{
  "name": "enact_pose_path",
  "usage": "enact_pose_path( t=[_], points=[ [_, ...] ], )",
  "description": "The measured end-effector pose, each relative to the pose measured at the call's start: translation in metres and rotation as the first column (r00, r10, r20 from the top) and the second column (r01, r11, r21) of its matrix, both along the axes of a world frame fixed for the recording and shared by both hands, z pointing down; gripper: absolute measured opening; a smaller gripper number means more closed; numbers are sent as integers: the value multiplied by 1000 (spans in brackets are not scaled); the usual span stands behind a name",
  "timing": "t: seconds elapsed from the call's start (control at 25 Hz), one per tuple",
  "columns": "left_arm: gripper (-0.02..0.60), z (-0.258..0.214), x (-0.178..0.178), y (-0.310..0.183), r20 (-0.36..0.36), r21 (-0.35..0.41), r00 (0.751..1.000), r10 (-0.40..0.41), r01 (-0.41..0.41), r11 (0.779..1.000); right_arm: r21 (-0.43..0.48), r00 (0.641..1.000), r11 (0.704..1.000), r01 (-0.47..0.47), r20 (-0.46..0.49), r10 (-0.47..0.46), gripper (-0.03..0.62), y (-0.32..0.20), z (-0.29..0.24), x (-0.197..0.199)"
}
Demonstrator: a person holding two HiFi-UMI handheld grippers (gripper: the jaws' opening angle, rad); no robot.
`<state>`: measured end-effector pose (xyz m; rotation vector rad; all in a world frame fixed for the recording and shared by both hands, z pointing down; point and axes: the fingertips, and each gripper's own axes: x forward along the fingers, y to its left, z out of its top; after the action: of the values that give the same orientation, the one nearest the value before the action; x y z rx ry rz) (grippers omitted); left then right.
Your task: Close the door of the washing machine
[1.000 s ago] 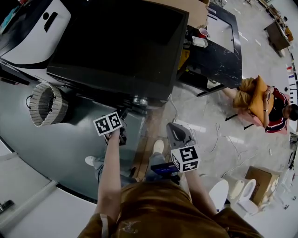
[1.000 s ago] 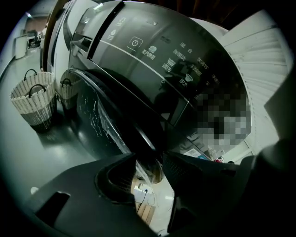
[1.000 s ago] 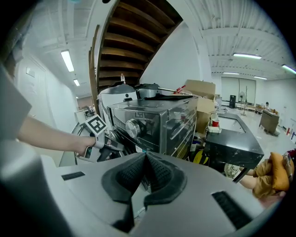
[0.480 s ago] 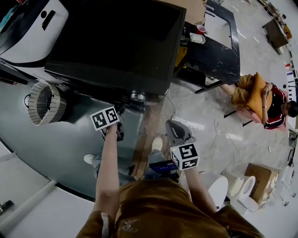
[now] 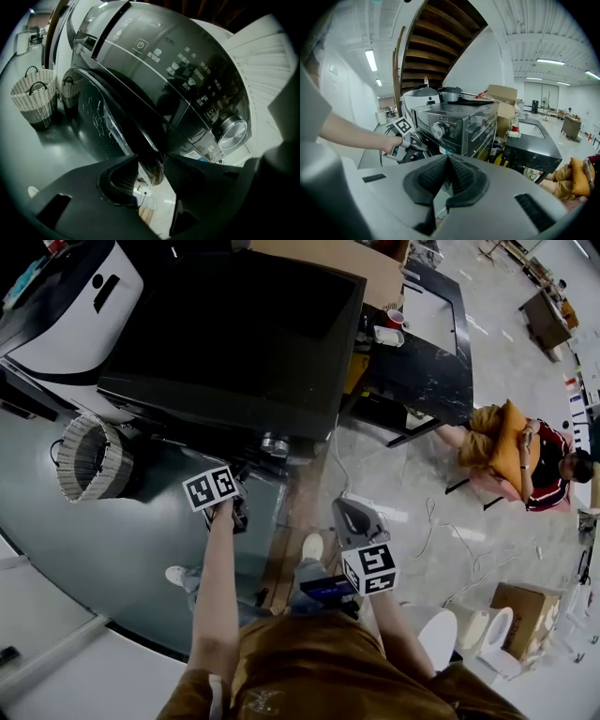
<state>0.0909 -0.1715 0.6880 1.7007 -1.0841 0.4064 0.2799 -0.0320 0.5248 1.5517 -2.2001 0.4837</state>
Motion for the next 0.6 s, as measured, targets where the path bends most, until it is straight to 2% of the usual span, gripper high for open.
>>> enact_pose_path(
  t=[0.2, 0.36, 0.48, 0.6],
  points=[
    [192, -8, -13, 12, 38, 80, 999, -20, 17, 997, 18, 1000, 1000, 17, -9, -17, 12, 7, -7, -7],
    [182, -34, -25, 24, 78, 188, 996, -42, 27, 982, 49, 999, 998, 33, -3, -33, 12, 5, -15, -17],
    [148, -71, -33, 33, 136, 316, 990, -44, -1, 949, 74, 998, 996, 59, 3, -59, 12, 1, -21, -29],
    [82, -115, -43, 42, 191, 452, 980, -56, -37, 891, 97, 996, 992, 85, 14, -86, 12, -3, -26, -42]
  ],
)
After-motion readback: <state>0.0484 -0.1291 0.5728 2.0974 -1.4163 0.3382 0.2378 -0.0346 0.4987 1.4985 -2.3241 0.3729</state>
